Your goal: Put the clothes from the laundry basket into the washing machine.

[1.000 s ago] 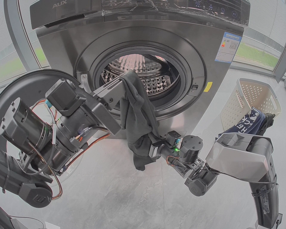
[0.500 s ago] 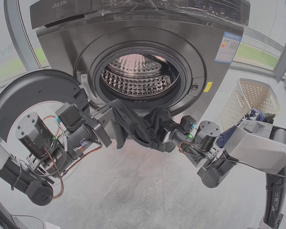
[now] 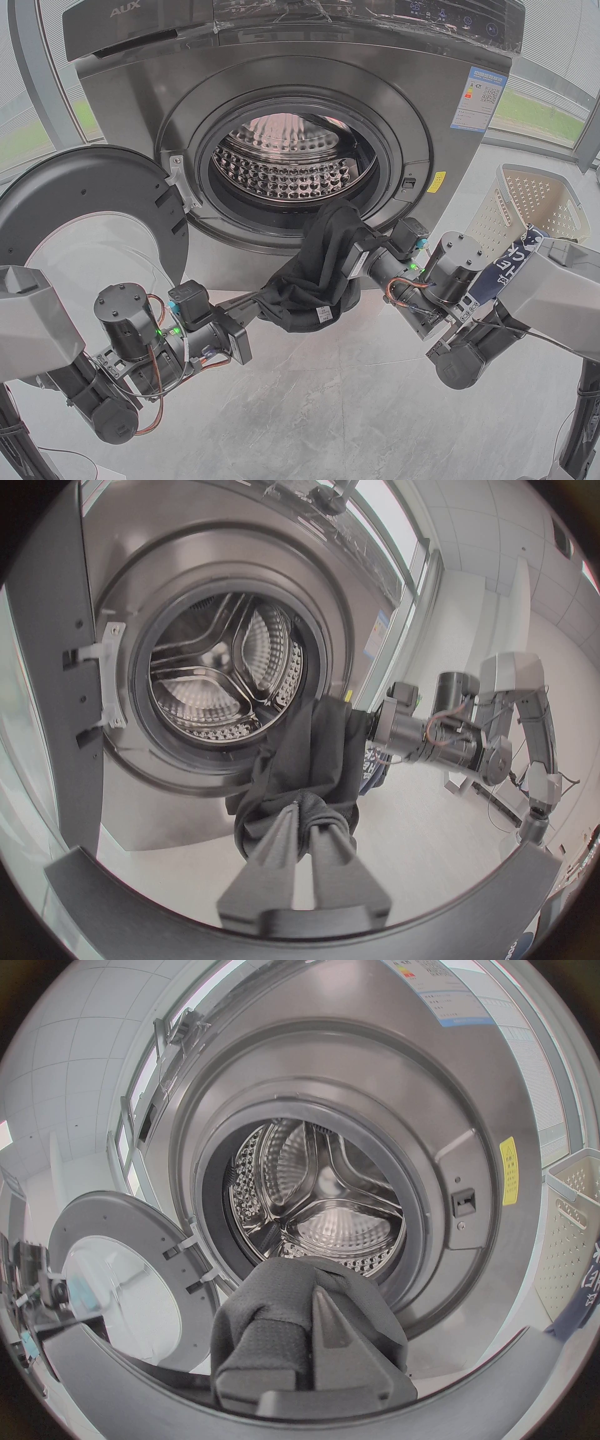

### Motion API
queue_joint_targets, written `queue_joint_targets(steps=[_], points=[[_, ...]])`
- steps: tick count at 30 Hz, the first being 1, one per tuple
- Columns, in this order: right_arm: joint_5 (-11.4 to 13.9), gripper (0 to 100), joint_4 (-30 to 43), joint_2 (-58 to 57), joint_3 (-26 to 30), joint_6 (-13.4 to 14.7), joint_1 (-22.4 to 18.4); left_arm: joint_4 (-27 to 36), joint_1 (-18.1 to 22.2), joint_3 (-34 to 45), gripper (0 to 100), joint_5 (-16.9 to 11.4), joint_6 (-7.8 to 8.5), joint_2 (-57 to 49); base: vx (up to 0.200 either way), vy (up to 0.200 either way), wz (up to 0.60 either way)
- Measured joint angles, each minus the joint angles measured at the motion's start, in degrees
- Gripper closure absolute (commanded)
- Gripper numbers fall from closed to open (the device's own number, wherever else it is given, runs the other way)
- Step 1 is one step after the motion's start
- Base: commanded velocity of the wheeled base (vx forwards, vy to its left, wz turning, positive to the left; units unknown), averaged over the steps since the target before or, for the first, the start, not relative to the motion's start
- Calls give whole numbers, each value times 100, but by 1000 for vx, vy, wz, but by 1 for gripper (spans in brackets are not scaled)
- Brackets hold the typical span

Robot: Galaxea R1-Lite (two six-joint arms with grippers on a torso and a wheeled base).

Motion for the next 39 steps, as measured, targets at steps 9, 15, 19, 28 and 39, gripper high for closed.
queue_joint_targets(steps=[9,15,19,28,39], points=[[-9,100,-2,-105,11,0,20,4,6,319,0,0,13,273,0,0,0],[-6,100,0,-122,0,0,20,0,0,731,0,-45,350,507,0,0,0],[-6,100,9,-133,-20,-2,16,-2,0,1029,0,-217,489,642,0,0,0],[-2,100,-7,-229,-22,6,16,-2,-18,1254,0,-367,634,844,0,0,0],[-2,100,4,-343,108,1,156,6,-30,-9,0,-346,456,861,0,0,0]])
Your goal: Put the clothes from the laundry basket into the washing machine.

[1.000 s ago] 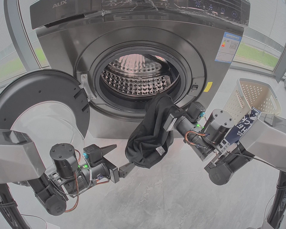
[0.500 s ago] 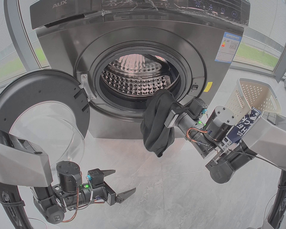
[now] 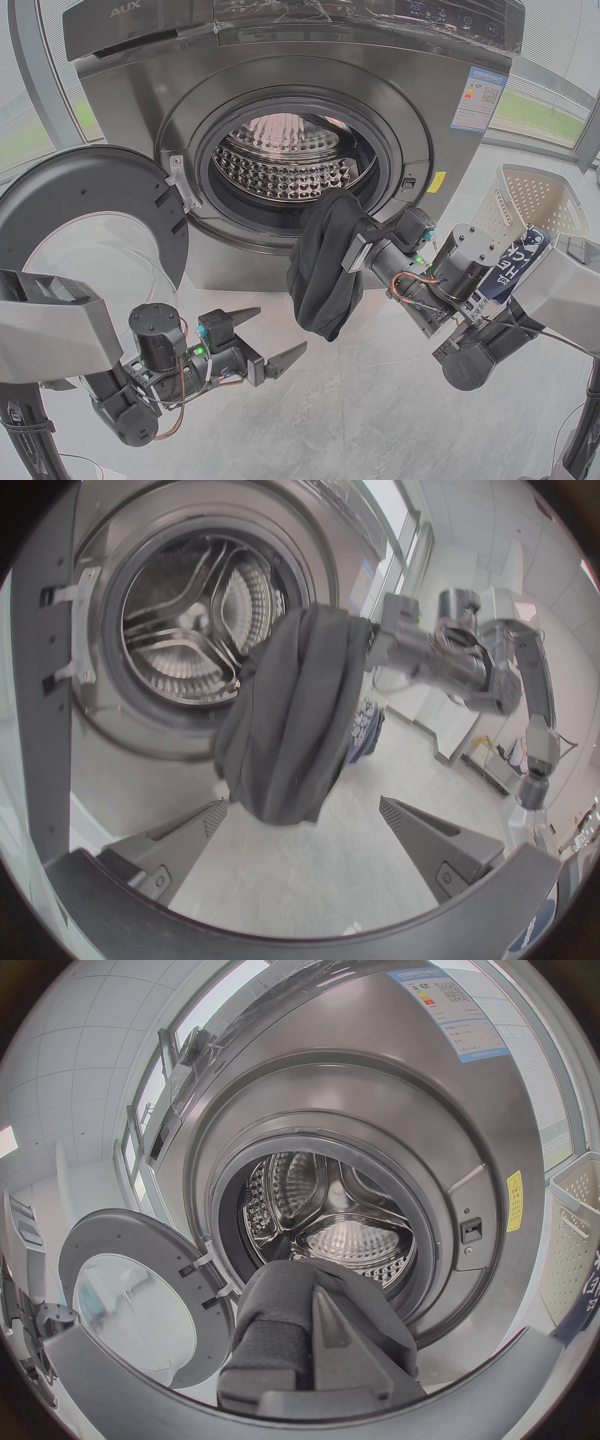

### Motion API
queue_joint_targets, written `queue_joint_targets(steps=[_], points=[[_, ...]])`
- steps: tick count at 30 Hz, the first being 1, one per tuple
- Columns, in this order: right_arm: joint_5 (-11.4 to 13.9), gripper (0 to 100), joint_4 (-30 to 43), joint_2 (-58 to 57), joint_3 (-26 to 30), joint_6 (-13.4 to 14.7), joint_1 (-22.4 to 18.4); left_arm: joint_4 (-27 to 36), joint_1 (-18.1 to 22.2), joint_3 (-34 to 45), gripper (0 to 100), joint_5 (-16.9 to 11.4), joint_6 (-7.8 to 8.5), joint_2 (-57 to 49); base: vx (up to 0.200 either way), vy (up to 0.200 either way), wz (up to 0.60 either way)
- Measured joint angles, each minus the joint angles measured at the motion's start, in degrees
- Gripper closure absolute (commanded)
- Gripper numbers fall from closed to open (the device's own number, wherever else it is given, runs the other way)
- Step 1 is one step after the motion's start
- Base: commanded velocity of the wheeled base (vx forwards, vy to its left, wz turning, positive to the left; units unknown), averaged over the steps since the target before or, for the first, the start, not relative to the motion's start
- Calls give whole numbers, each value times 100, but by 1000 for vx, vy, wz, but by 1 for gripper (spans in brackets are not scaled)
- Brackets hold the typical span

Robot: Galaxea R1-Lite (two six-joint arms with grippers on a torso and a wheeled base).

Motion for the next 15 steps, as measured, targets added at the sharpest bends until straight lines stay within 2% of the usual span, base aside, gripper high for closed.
queue_joint_targets(steps=[5,7,11,15], points=[[-1,100,18,-20,16,-6,91,0,-79,-837,0,33,-262,96,0,0,0],[-4,100,22,-20,16,-9,130,2,-118,-1074,0,34,-319,179,0,0,0],[-4,100,20,-20,24,-9,213,5,-200,-1389,0,34,-396,334,0,0,0],[-4,100,20,0,13,-11,284,5,-339,-1537,0,33,-595,419,0,0,0]])
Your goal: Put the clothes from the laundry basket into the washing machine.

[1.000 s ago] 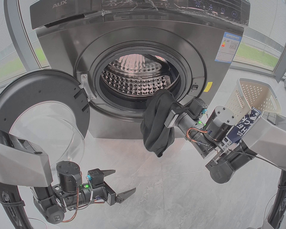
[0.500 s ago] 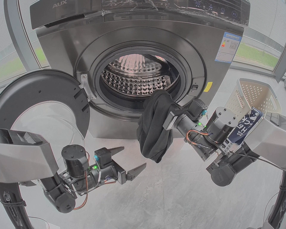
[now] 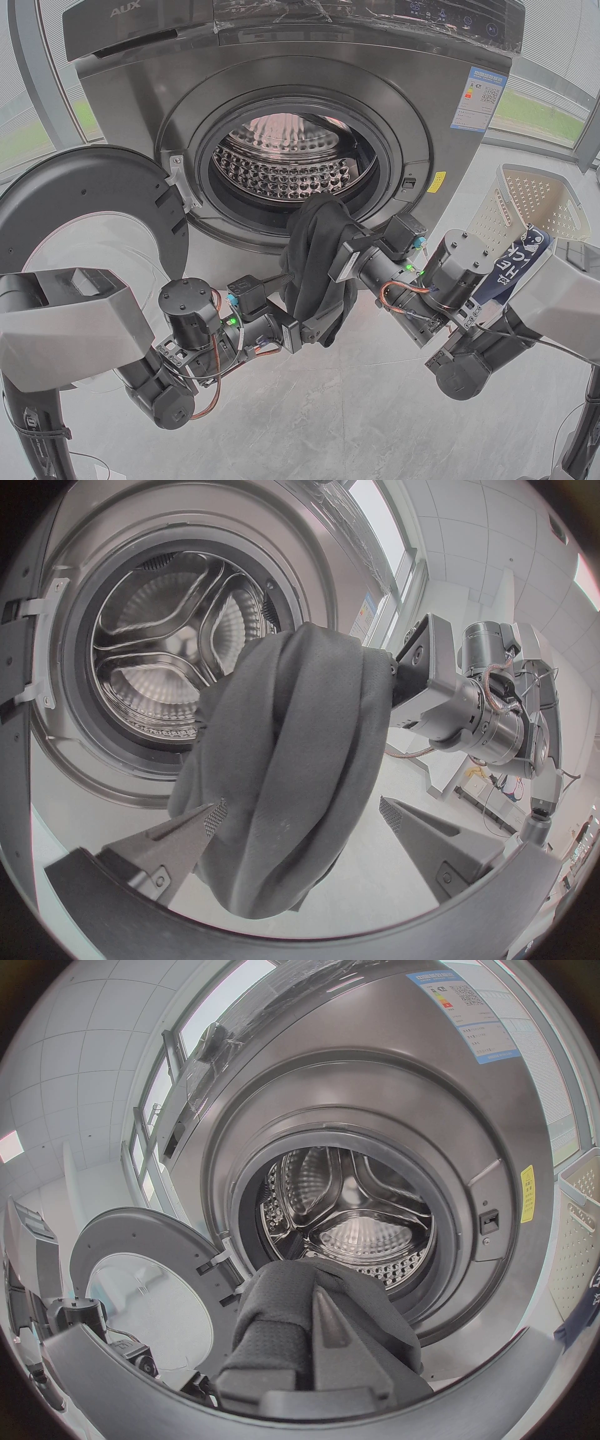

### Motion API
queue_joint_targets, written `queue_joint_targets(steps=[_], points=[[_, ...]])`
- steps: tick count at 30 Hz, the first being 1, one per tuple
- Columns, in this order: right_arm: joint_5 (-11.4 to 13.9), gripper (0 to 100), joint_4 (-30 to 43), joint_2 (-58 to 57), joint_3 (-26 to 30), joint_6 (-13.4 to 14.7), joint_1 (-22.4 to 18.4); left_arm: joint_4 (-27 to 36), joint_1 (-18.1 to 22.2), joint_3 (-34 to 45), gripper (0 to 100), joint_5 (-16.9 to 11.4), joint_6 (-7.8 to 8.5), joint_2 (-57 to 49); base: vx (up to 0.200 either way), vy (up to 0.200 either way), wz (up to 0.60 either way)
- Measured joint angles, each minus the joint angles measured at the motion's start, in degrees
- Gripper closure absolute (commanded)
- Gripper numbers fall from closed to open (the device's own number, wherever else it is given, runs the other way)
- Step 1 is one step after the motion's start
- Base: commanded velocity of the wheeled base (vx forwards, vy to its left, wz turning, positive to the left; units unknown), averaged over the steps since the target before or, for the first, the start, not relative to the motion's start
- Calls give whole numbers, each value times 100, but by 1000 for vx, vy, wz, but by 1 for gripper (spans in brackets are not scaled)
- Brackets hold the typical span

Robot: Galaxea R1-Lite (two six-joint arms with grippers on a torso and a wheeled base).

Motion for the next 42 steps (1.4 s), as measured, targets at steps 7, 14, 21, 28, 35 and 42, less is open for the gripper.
queue_joint_targets(steps=[7,14,21,28,35,42], points=[[-5,100,-6,72,-15,5,89,-5,-68,-207,0,0,-4,101,0,0,0],[-11,100,-17,85,41,7,133,-5,-20,-660,0,138,-17,383,0,0,0],[-55,100,-34,17,221,13,245,-2,74,-1090,0,499,13,746,0,0,0],[-216,100,-22,-138,363,16,500,-5,194,-1460,0,666,49,1034,0,0,0],[-219,100,-39,-204,457,21,571,-5,213,-1618,100,877,55,1187,0,0,0],[-218,100,-72,-247,555,27,549,-2,232,-1910,100,1085,18,1253,0,0,0]])
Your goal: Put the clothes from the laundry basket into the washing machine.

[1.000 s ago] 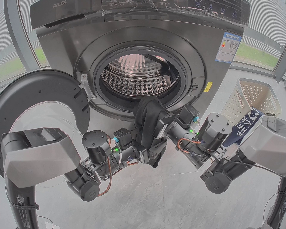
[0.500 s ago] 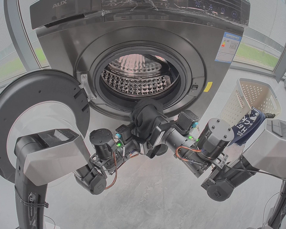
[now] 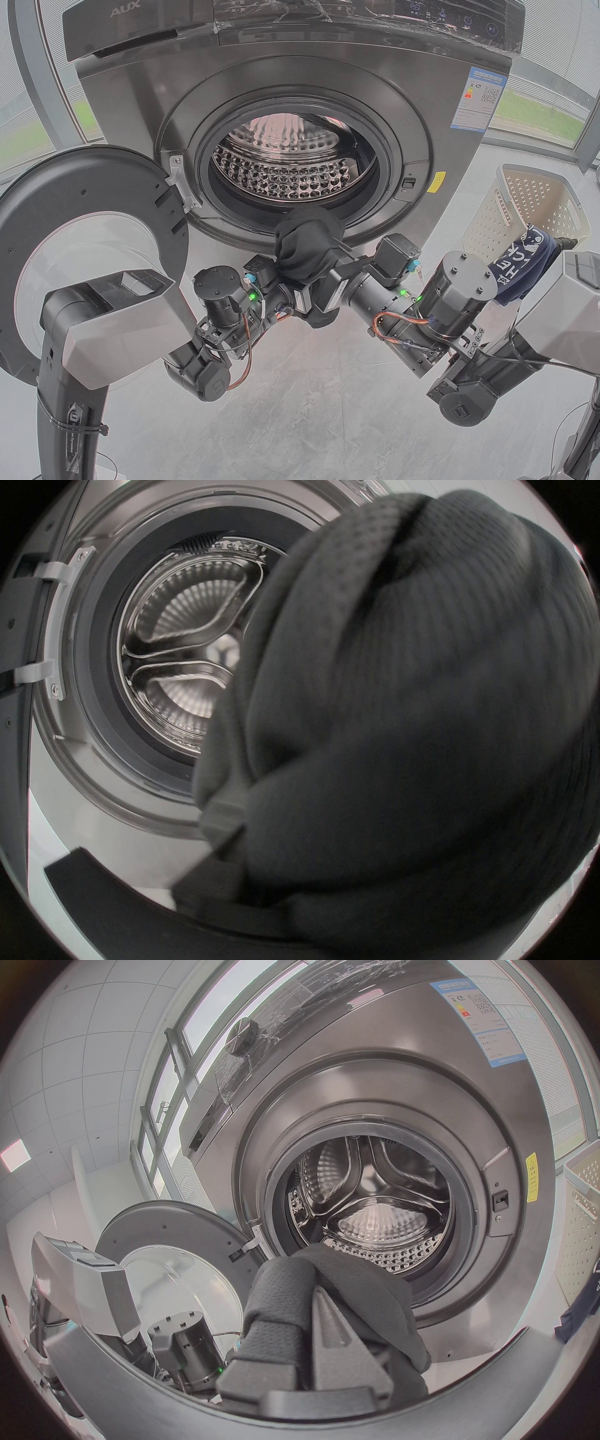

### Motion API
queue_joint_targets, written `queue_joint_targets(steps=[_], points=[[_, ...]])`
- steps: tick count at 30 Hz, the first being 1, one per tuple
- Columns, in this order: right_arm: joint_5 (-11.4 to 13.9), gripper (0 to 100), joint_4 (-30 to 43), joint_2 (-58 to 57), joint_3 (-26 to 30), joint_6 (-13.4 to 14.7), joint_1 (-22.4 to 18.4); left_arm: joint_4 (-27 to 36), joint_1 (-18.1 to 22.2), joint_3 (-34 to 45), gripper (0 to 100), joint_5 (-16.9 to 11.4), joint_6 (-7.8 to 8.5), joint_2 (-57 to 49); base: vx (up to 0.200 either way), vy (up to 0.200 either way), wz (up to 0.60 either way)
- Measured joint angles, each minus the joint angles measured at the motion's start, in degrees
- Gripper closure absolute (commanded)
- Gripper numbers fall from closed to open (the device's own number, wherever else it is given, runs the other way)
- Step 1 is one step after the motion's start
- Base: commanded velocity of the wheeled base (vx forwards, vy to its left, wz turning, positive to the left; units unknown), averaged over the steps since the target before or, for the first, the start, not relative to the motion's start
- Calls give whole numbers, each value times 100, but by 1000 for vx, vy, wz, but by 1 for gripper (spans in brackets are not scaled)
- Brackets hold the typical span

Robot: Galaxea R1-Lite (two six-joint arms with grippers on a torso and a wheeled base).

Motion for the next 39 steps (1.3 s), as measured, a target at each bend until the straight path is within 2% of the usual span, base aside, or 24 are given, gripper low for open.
queue_joint_targets(steps=[7,14,24,25,32,36,39], points=[[0,100,-2,-171,285,85,-201,-11,177,-166,100,156,-71,-20,0,0,0],[18,100,-18,-212,689,141,-553,4,260,-113,100,255,-246,-269,0,0,0],[5,100,-27,140,785,176,-695,15,139,304,100,271,-288,-730,0,0,0],[2,0,-27,165,770,174,-705,13,124,352,100,271,-288,-779,0,0,0],[7,0,-16,160,757,172,-719,6,26,507,100,297,-308,-989,0,0,0],[84,0,-16,72,1000,137,-724,13,9,680,100,315,-310,-1100,0,0,0],[227,0,-13,-45,1391,62,-708,13,-2,851,100,312,-325,-1198,0,0,0]])
